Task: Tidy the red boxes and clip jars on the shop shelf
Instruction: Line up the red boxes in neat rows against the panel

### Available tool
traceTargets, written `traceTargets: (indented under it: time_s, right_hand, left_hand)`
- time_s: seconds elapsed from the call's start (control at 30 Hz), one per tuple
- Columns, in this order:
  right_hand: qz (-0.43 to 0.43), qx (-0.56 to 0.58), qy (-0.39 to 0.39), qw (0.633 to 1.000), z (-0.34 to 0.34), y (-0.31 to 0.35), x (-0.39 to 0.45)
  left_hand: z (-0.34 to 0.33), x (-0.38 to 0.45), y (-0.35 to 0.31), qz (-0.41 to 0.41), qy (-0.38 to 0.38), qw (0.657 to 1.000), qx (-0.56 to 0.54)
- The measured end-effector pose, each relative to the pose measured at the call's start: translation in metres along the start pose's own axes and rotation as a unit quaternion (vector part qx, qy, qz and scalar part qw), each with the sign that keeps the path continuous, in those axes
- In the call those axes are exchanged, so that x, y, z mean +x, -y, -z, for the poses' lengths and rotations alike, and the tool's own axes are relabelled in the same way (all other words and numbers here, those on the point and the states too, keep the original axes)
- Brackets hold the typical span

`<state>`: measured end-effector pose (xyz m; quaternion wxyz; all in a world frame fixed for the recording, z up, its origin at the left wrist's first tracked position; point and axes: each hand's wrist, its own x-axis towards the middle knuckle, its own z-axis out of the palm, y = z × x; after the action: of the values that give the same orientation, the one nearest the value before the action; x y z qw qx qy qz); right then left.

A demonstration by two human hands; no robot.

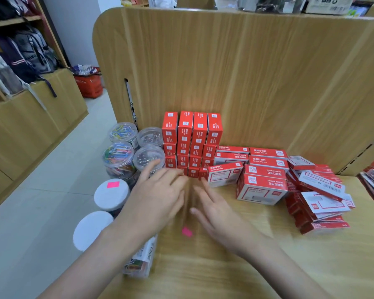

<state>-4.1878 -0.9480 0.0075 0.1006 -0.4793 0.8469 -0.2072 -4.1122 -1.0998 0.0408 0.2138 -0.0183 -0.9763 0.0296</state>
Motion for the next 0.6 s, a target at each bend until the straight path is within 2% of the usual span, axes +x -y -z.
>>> traceTargets:
  time_s: [0.27,0.4,0.5,0.6]
  right_hand:
    - [-0.042,0.009,0.04,0.998,-0.011,0.003,0.019]
    - [-0.01,0.004,0.019,1.0,-0.005,-0.002,0.015]
    - [0.035,-0.028,0.007,0.999,0.003,-0.004,0.016]
    - [0.043,-0.061,0.024,0.997,0.002,-0.006,0.022]
  left_hand:
    - [-0.004,-0.001,0.009,0.004,0.026,1.0,-0.004]
    - [0.0,0.002,0.012,-0.003,-0.035,0.999,-0.033]
    - [0.01,0.003,0.018,0.035,-0.1,0.994,-0.037]
    - [0.015,0.008,0.026,0.074,-0.093,0.993,-0.022]
